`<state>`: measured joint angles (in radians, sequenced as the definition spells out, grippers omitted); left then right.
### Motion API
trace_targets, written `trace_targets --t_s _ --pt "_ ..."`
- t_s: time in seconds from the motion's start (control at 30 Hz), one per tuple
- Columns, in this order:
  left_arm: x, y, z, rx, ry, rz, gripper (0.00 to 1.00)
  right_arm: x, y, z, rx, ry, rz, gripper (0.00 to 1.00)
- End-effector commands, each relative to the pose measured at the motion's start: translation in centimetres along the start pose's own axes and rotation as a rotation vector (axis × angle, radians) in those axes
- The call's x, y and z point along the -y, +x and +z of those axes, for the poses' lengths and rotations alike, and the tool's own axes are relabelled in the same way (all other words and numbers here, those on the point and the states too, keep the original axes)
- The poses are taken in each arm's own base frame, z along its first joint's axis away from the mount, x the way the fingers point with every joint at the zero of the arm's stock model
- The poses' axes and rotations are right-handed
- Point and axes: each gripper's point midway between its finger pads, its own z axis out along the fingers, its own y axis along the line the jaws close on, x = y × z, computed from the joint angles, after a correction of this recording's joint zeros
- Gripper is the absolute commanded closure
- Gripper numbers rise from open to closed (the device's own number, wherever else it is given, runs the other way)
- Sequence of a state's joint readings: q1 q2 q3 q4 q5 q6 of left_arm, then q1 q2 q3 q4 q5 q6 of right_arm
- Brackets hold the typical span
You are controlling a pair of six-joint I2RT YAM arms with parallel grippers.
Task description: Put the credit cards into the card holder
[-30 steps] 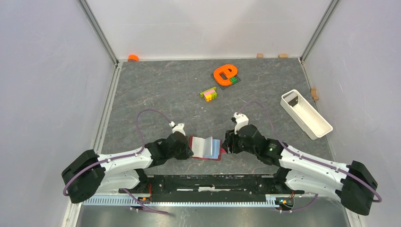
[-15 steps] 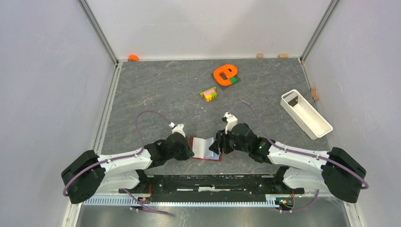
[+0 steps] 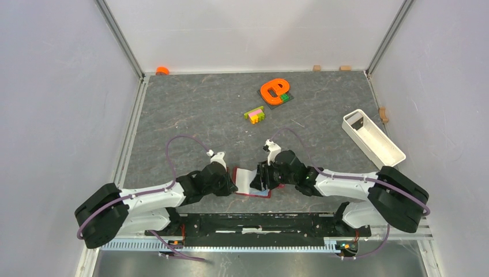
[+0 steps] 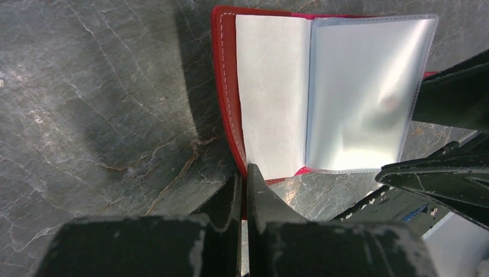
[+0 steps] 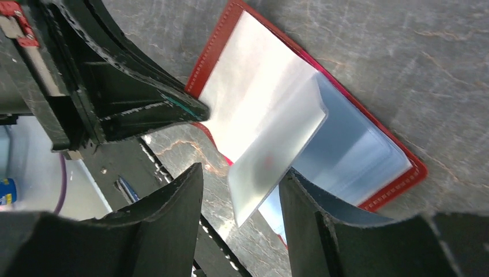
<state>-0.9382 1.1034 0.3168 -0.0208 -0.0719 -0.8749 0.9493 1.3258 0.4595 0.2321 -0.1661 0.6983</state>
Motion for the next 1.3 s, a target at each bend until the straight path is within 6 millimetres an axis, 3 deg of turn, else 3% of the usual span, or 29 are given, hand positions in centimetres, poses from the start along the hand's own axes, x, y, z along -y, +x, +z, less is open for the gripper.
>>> trace_targets --t_s 0.0,0.07,0.13,0.3,0.4,0.53,0.73,1.17,1.27 --pt "0.3 0.5 0.2 -0.010 0.027 -0.020 0.98 -4.5 -3.5 0.6 0.082 -0.157 -0.022 0.45" --pt "0.6 0.4 0.2 -0.006 0.047 -0.013 0.96 -5.0 -3.7 1.1 0.082 -0.175 -0.022 0.44" --pt "0.7 0.3 0.1 0.001 0.053 -0.012 0.86 -5.6 -4.0 1.6 0.082 -0.199 -0.022 0.41" --pt "0.1 0.2 -0.9 0.009 0.029 -0.013 0.51 -5.5 -4.1 3.1 0.071 -0.189 -0.007 0.40" --pt "-0.3 0.1 -2.0 0.018 0.020 -0.015 0.42 -4.9 -3.8 4.2 0.051 -0.162 0.009 0.40" --pt "-0.5 0.3 -3.7 0.034 0.047 -0.032 0.40 -4.6 -3.2 5.4 0.029 -0.164 0.048 0.40" --pt "1.6 -0.5 -4.9 0.107 0.210 -0.092 0.28 -3.9 -2.7 5.8 0.032 -0.147 0.081 0.40" --pt "0.4 -1.3 -1.6 0.111 0.069 -0.077 0.32 -4.2 -3.3 4.4 0.073 -0.157 0.091 0.37" --pt "1.2 -1.6 -1.3 0.132 0.120 -0.106 0.34 -4.1 -3.2 4.3 0.074 -0.154 0.091 0.37"
